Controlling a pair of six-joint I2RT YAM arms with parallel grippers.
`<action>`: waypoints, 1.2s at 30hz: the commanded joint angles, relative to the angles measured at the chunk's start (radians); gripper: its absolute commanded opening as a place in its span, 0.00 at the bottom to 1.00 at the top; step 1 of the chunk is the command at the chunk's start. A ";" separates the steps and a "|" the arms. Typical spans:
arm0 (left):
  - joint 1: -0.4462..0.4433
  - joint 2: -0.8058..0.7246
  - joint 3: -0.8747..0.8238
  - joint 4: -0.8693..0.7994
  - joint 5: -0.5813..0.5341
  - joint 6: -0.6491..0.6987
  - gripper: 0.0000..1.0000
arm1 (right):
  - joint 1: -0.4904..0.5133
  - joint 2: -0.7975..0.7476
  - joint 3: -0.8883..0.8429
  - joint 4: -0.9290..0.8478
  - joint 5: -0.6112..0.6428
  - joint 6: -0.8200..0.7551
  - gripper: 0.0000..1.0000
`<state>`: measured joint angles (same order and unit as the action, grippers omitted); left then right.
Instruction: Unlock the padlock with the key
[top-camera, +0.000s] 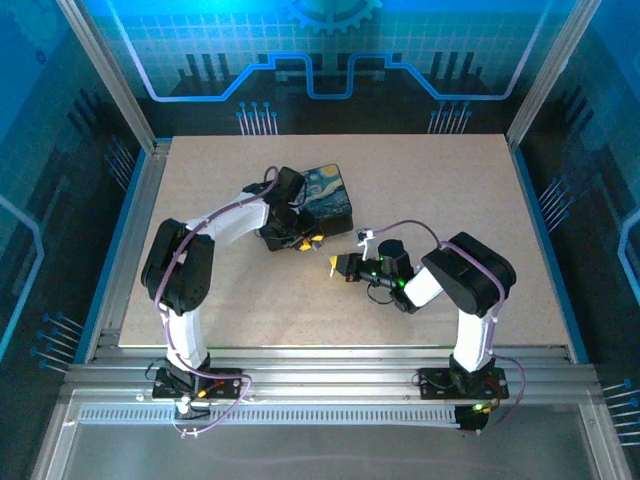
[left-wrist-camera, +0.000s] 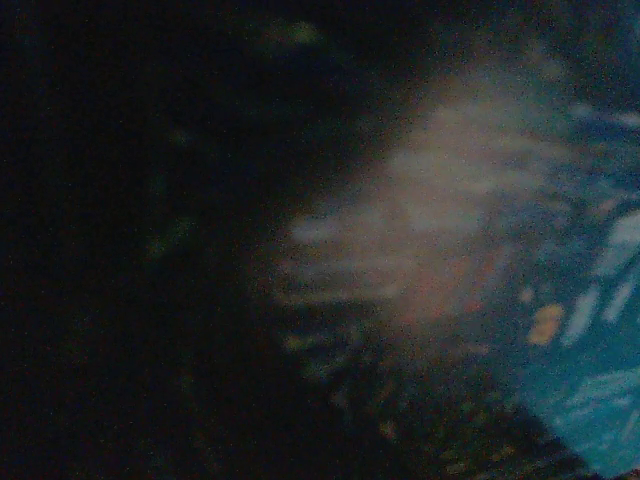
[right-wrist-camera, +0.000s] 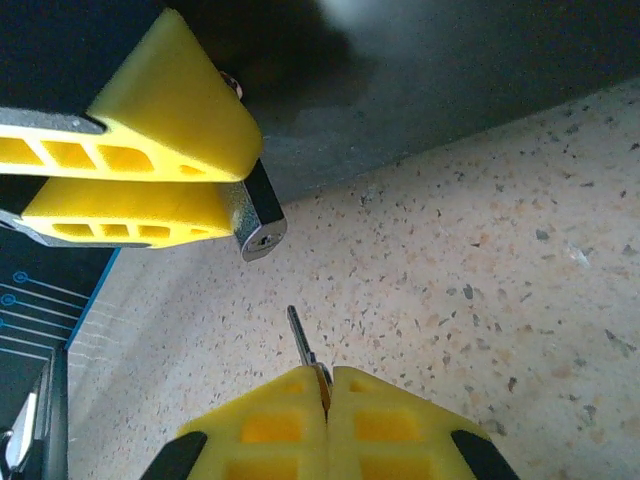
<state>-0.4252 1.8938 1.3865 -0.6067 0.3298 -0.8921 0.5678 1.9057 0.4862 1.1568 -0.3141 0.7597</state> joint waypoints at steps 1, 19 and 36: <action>0.022 -0.045 -0.029 -0.009 0.125 -0.084 0.01 | 0.021 0.023 -0.001 0.150 0.007 -0.027 0.00; 0.068 -0.082 -0.061 0.037 0.193 -0.155 0.01 | 0.036 0.020 0.026 0.212 0.085 -0.138 0.00; 0.080 -0.102 -0.102 0.073 0.211 -0.212 0.01 | 0.065 0.003 0.019 0.244 0.217 -0.222 0.00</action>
<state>-0.3614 1.8168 1.3113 -0.5003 0.4610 -1.0332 0.6170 1.9171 0.4995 1.3258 -0.1448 0.5785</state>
